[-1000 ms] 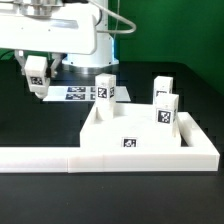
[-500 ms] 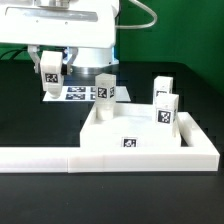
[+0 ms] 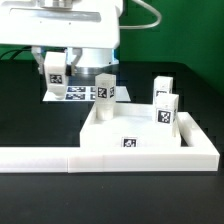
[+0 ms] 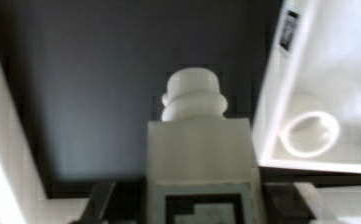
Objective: Assemble square table
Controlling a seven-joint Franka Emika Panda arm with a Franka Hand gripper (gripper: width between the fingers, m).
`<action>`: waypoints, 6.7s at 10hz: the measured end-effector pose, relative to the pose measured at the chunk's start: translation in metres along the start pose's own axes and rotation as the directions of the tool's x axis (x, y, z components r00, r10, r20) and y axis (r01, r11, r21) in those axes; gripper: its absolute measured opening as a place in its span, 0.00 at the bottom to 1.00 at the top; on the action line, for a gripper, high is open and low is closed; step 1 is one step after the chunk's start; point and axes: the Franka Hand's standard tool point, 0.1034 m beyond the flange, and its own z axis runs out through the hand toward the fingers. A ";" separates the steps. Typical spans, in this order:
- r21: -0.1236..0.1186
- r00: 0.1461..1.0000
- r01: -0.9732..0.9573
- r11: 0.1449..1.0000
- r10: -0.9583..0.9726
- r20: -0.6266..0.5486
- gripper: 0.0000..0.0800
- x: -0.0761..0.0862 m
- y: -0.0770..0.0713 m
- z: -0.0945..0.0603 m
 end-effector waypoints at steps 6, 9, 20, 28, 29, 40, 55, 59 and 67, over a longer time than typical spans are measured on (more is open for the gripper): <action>0.002 0.995 0.009 1.000 -0.008 -0.103 0.36 0.031 -0.040 0.004; -0.048 0.968 0.017 0.999 -0.029 -0.250 0.36 0.037 -0.032 0.001; -0.045 0.943 0.057 0.997 -0.069 -0.324 0.36 0.045 -0.052 0.012; 0.026 0.944 0.002 1.000 0.007 -0.330 0.36 0.037 -0.049 0.019; 0.030 0.944 0.005 1.000 0.005 -0.329 0.36 0.037 -0.054 0.019; 0.021 0.951 0.011 1.000 -0.004 -0.309 0.36 0.020 -0.056 0.036; 0.003 0.943 0.018 1.000 -0.016 -0.333 0.36 0.009 -0.058 0.051; 0.006 0.946 0.013 1.000 -0.010 -0.323 0.80 0.010 -0.054 0.048; 0.030 0.963 0.003 1.000 0.005 -0.268 0.81 0.035 -0.027 0.005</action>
Offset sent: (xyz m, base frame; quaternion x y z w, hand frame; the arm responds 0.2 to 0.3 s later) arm 0.0387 0.0421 -0.0046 0.0332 0.0592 0.0330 0.9972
